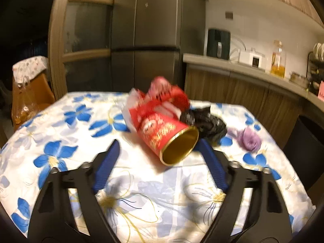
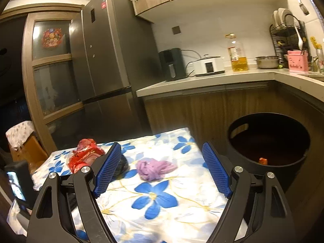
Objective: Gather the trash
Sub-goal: 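Move both open tools back over the remaining trash on the table, then grasp the other red paper cup with the left tool while the right tool grasps the red plastic bag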
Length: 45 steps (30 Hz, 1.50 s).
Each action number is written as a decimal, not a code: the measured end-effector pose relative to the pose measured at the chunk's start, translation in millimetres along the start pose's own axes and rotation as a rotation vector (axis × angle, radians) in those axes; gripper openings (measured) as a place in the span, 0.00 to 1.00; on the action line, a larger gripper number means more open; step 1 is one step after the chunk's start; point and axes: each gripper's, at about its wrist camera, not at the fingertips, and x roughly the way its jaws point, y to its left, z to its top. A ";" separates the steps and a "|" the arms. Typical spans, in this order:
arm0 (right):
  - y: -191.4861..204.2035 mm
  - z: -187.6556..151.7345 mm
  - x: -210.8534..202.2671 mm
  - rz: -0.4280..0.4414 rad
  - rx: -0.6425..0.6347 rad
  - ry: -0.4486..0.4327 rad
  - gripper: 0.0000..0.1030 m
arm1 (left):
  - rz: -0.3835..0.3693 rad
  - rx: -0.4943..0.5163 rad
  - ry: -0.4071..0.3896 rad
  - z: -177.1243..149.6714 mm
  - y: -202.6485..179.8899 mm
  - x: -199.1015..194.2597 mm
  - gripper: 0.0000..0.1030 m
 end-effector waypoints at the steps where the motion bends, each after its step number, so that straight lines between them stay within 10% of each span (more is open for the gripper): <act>1: 3.0 -0.4 2.0 0.009 -0.003 0.002 0.78 | 0.003 -0.002 0.019 -1.8 -0.1 4.2 0.63; 15: 39.8 -7.2 28.1 0.072 -0.054 0.046 0.78 | -0.051 -0.110 0.196 -8.8 23.3 43.4 0.06; 27: 77.5 -15.4 49.9 0.122 -0.094 0.092 0.78 | -0.191 -0.054 0.132 -13.8 52.9 -18.9 0.02; 45: 203.6 -48.8 129.5 0.270 -0.151 0.216 0.65 | 0.027 -0.192 0.014 9.3 179.2 -53.2 0.02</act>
